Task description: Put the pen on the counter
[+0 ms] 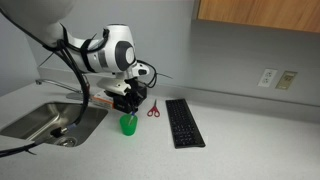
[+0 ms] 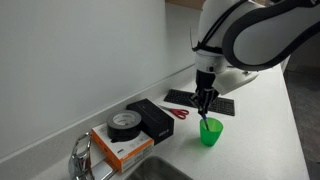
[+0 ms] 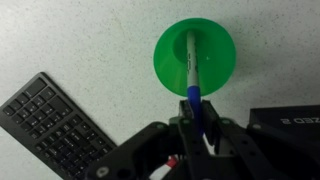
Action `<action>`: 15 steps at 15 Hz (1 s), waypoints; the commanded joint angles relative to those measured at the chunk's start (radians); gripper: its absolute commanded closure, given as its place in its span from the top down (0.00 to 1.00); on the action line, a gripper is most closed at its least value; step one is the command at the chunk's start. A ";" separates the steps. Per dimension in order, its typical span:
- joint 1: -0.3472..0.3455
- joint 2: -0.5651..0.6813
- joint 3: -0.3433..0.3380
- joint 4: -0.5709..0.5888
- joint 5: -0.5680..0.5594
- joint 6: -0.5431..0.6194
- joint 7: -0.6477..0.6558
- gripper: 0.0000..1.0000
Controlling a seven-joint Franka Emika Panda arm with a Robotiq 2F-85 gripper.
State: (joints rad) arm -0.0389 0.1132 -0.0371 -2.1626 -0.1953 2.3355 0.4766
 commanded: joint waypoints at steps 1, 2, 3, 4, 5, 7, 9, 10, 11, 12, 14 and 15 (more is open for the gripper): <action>0.007 -0.142 -0.005 -0.061 0.046 -0.001 -0.059 0.04; 0.003 -0.196 -0.003 -0.083 0.065 -0.005 -0.087 0.04; 0.000 -0.238 -0.002 -0.095 0.085 -0.013 -0.120 0.04; -0.004 -0.282 -0.004 -0.105 0.112 -0.035 -0.162 0.04; -0.005 -0.322 -0.008 -0.105 0.142 -0.080 -0.216 0.04; -0.004 -0.357 -0.027 -0.074 0.217 -0.207 -0.326 0.04; -0.005 -0.342 -0.054 -0.028 0.284 -0.341 -0.411 0.04; -0.009 -0.306 -0.066 -0.007 0.308 -0.371 -0.431 0.04; -0.013 -0.277 -0.074 0.006 0.323 -0.407 -0.446 0.04; -0.019 -0.232 -0.078 0.013 0.324 -0.423 -0.442 0.04; -0.026 -0.159 -0.083 0.024 0.316 -0.449 -0.437 0.04; -0.032 -0.122 -0.084 0.027 0.309 -0.450 -0.422 0.04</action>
State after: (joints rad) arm -0.0510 -0.1396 -0.1199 -2.1967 0.0905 1.9340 0.0654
